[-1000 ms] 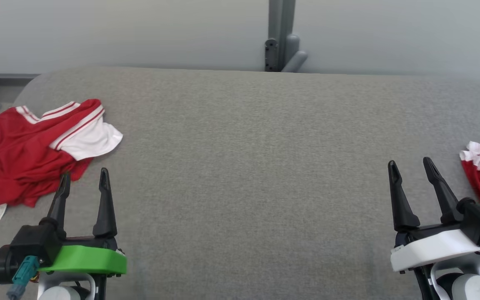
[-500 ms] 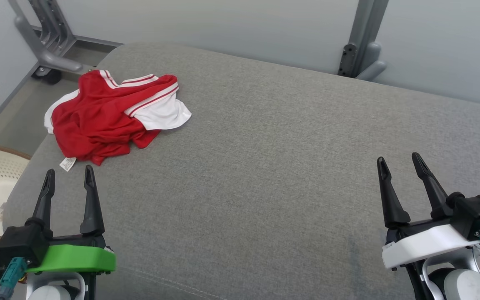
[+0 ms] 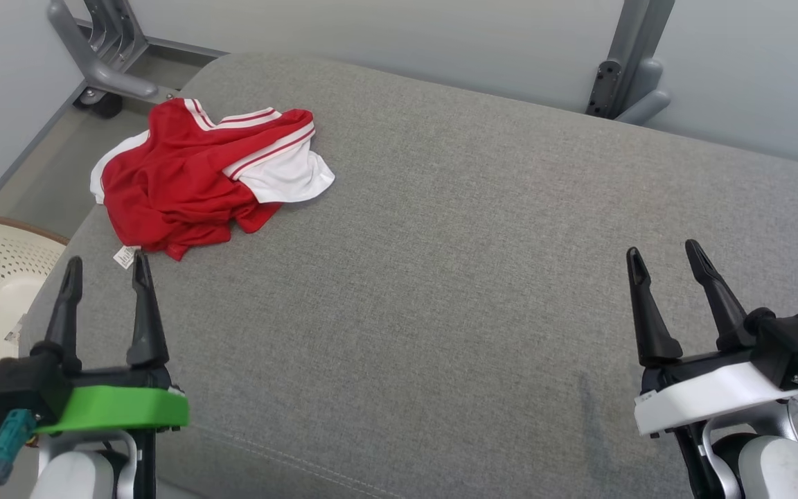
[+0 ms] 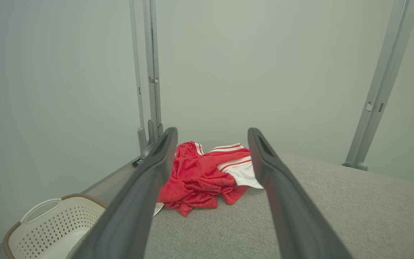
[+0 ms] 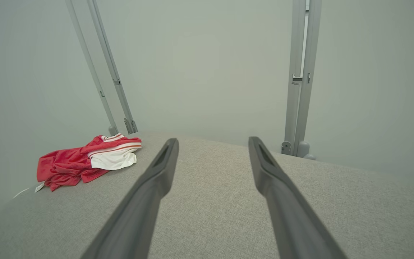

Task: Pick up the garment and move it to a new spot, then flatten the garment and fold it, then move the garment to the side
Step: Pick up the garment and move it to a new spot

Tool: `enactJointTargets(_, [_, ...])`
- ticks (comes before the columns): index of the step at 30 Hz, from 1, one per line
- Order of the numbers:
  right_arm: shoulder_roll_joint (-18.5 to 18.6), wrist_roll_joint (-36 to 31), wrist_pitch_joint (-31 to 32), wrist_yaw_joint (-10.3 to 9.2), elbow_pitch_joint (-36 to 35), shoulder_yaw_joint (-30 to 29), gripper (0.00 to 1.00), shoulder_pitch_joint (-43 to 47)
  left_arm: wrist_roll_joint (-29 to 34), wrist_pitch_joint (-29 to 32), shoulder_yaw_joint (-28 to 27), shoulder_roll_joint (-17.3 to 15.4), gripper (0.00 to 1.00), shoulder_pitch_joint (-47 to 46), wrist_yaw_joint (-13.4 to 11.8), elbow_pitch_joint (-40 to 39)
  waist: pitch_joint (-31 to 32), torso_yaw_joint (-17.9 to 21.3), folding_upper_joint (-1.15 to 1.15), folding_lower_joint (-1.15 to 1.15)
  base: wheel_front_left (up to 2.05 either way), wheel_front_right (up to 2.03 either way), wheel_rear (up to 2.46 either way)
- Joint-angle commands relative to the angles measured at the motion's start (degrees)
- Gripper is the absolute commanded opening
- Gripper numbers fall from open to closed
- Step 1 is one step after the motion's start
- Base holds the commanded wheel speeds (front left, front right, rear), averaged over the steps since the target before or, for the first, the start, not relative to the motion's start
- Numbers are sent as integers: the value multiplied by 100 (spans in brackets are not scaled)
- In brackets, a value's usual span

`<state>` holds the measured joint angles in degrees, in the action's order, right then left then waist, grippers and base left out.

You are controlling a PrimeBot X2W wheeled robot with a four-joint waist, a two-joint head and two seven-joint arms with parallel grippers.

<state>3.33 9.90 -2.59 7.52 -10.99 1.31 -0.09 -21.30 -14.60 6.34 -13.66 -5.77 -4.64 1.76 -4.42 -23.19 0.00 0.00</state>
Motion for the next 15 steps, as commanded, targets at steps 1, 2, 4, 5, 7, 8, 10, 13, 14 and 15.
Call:
enactJointTargets(1, [32,-30,34,-6,-45,5,100,-87,-8,-23,-42,-6,100,-226,-3,-47,-152,67,0,0,0,0,0])
enactJointTargets(2, [41,-43,50,-6,-67,22,100,-128,-3,-32,-78,-21,100,-343,10,-54,-231,105,0,0,0,0,0])
enactJointTargets(4, [66,-63,91,-6,-134,57,100,-239,-13,-43,-164,-58,100,-663,49,-22,-419,195,0,0,0,0,0])
enactJointTargets(5, [82,-82,126,-6,-169,71,100,-305,-39,-48,-206,-73,100,-849,75,19,-542,256,0,0,0,0,0])
enactJointTargets(7, [108,-110,186,-6,-250,106,100,-436,-67,-53,-245,-122,100,-1267,152,205,-808,391,0,0,0,0,0])
enactJointTargets(8, [108,-110,186,-6,-250,106,100,-436,-67,-53,-245,-122,100,-1267,152,205,-808,391,0,0,0,0,0])
enactJointTargets(10, [161,-123,230,-6,-309,165,100,-571,-114,-33,-249,-185,100,-1711,280,525,-1077,556,0,0,0,0,0])
enactJointTargets(13, [224,-143,260,-6,-362,228,100,-777,-218,99,-189,-253,100,-2360,487,1165,-1490,819,0,0,0,0,0])
enactJointTargets(14, [229,-146,272,-6,-391,253,100,-837,-271,134,-196,-278,100,-2559,556,1399,-1639,913,0,0,0,0,0])
enactJointTargets(15, [241,-153,269,-6,-403,248,100,-897,-286,175,-182,-297,100,-2771,629,1665,-1762,987,0,0,0,0,0])
